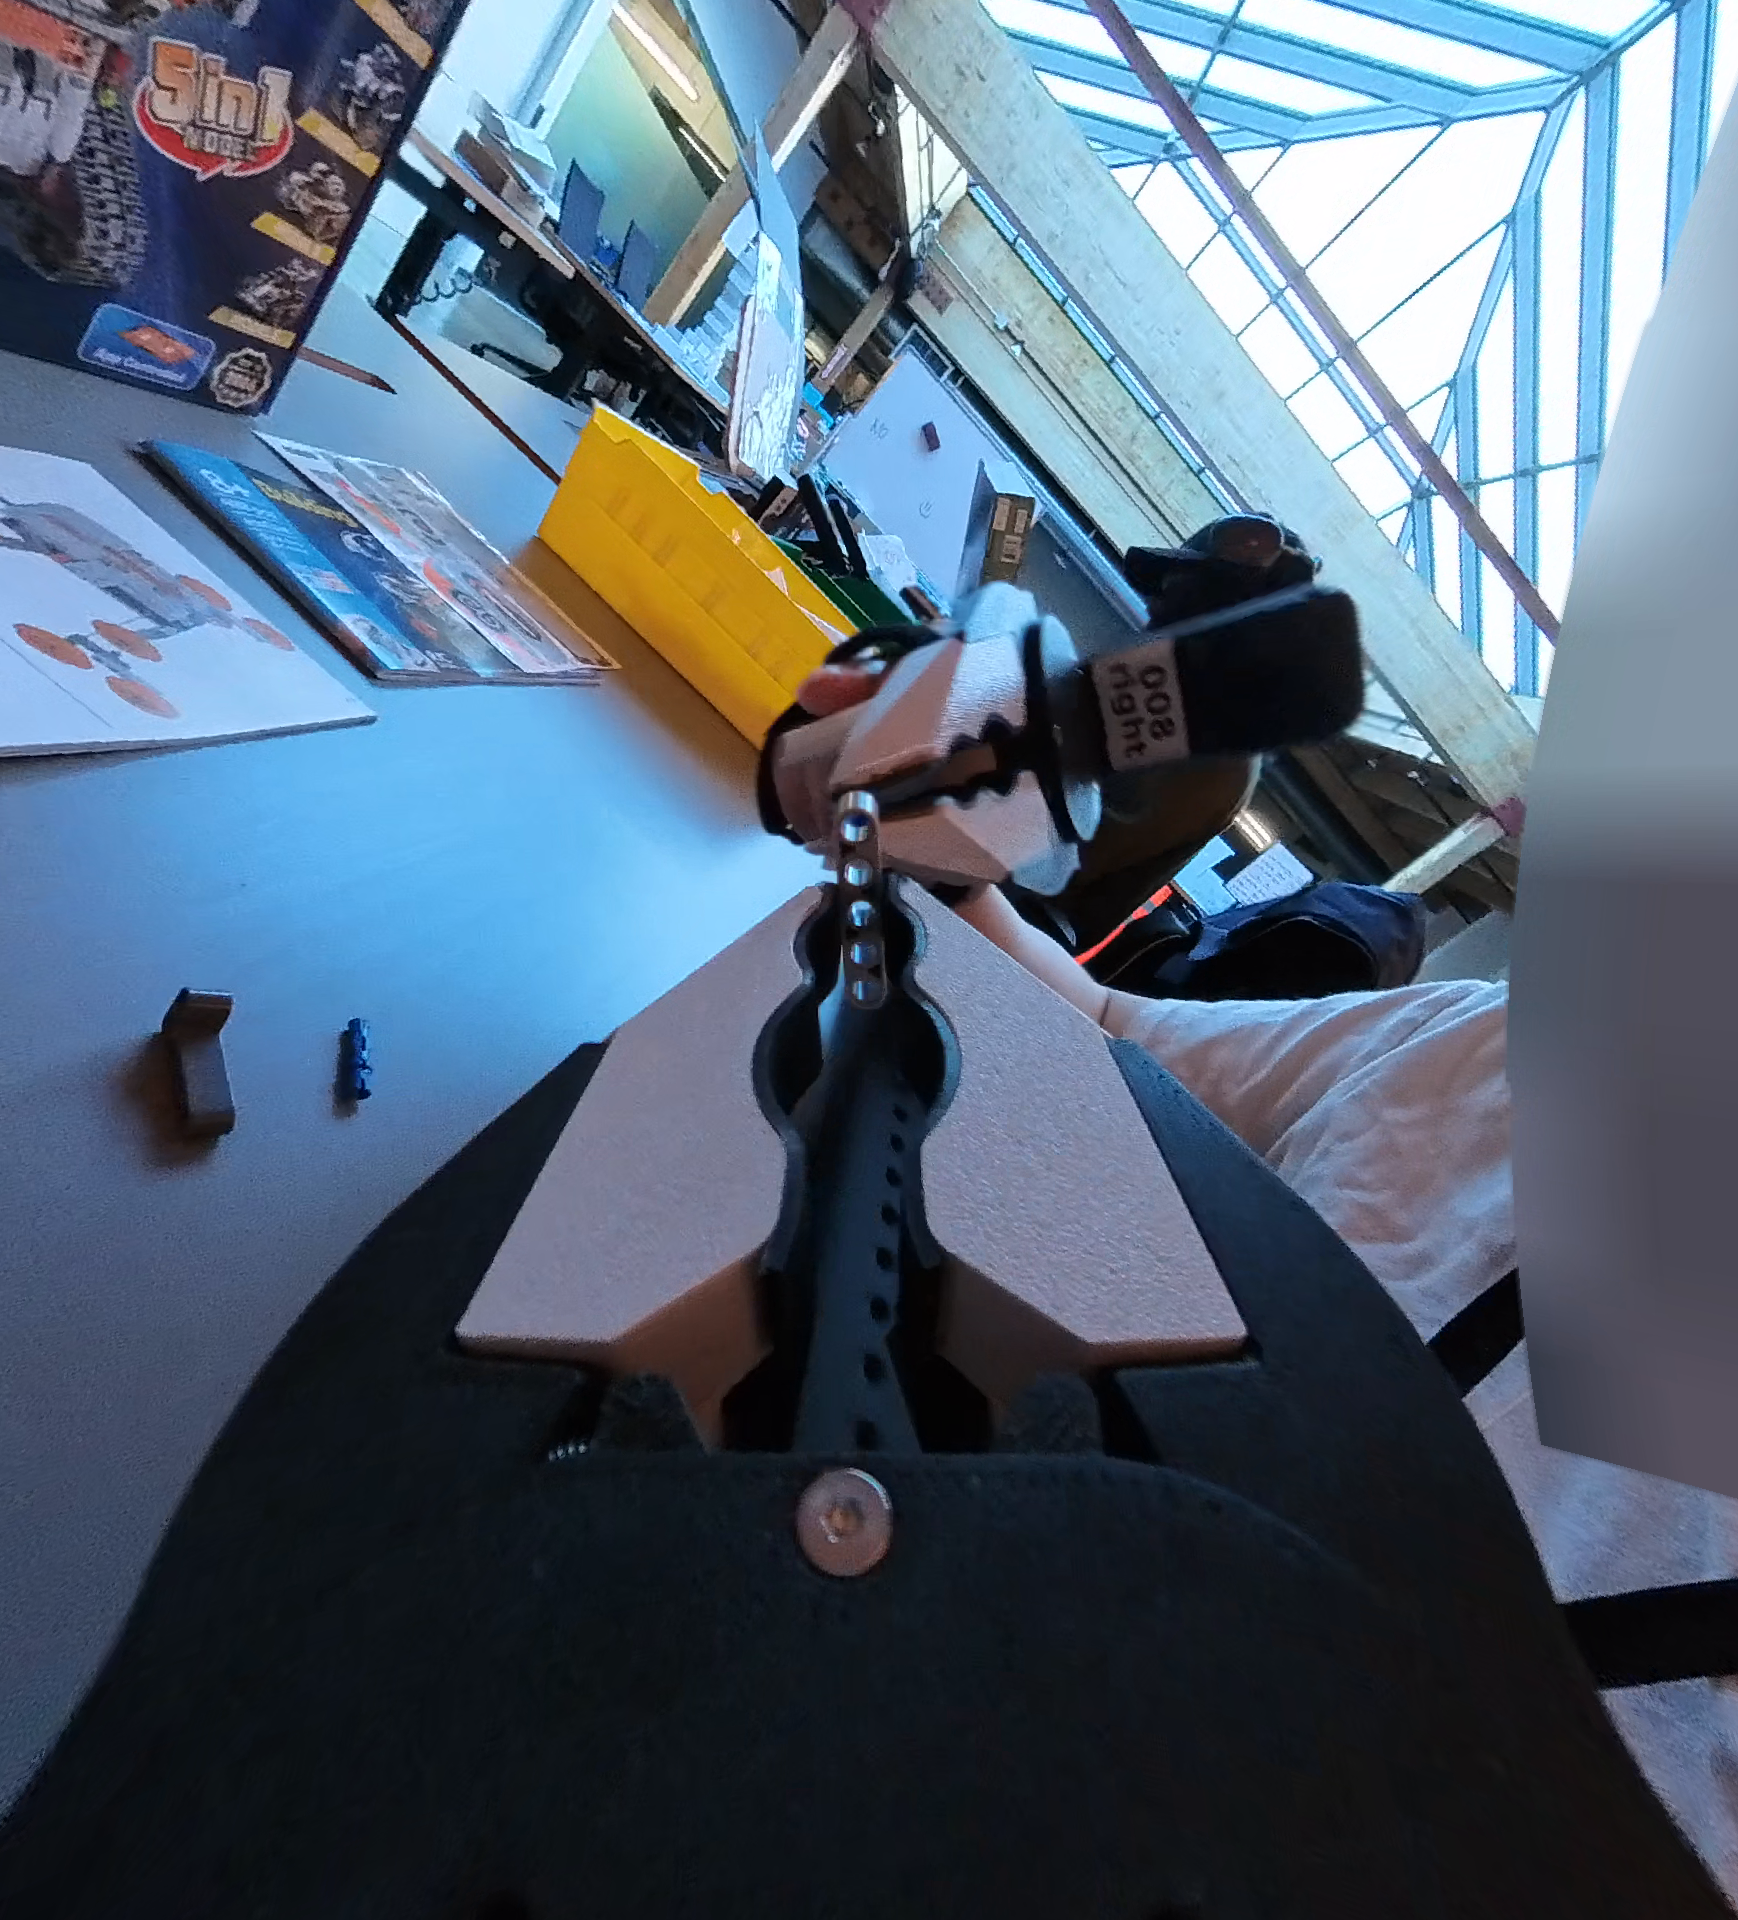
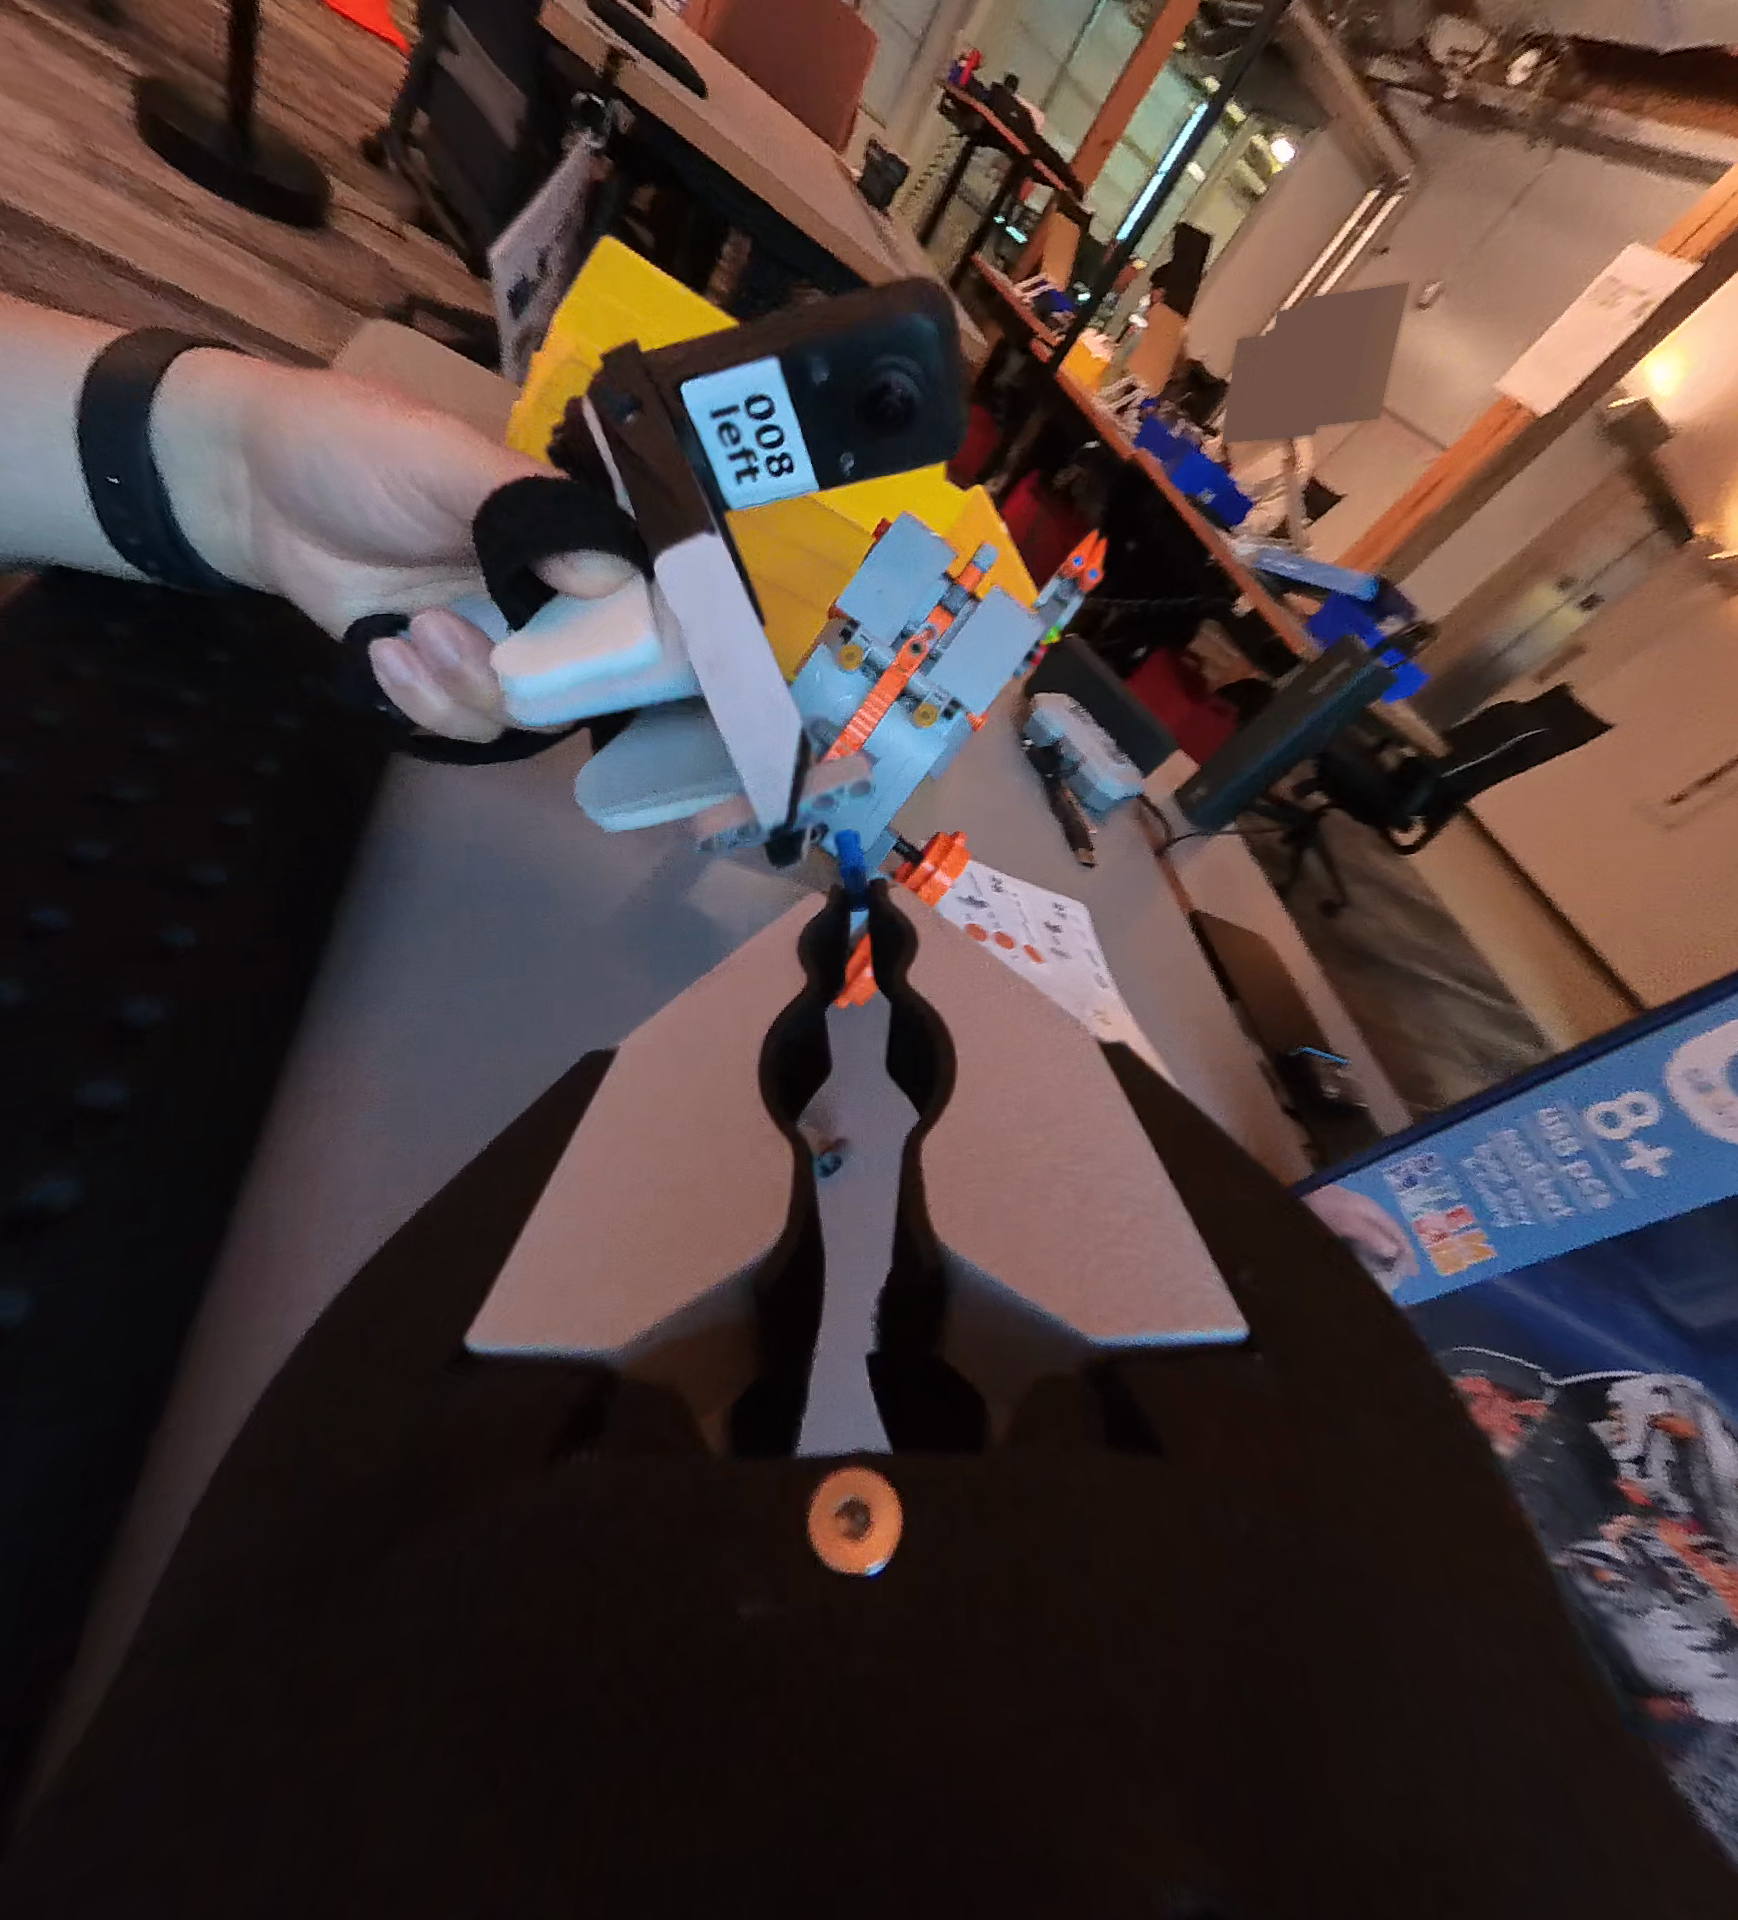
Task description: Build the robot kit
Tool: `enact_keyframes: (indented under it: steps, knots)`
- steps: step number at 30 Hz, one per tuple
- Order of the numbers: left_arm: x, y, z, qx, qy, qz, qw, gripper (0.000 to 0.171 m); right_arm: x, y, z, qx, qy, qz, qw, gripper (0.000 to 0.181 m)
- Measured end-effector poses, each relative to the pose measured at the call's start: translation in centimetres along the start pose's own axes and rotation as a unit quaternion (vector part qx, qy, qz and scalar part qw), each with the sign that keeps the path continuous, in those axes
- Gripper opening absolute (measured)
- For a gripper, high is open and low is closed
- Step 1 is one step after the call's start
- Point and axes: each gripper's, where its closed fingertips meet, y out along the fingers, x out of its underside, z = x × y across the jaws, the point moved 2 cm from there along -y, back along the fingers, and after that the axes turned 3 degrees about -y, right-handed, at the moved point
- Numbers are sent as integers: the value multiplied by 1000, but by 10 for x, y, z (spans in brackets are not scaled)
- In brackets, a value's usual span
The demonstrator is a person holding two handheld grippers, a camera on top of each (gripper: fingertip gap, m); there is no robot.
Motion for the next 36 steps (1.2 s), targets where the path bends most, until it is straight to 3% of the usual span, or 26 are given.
enact_keyframes:
  steps: [5,24,36]
  knots:
    - [0,3,3,28,-19,9,999,5,-7,2,-1,58,-77,-16,995,3]
    - [1,6,-6,19,-46,33,998,5,2,13,-6,110,-176,-71,976,3]
    - [15,4,-20,-26,-49,-12,998,5,16,19,-20,62,-219,-76,971,2]
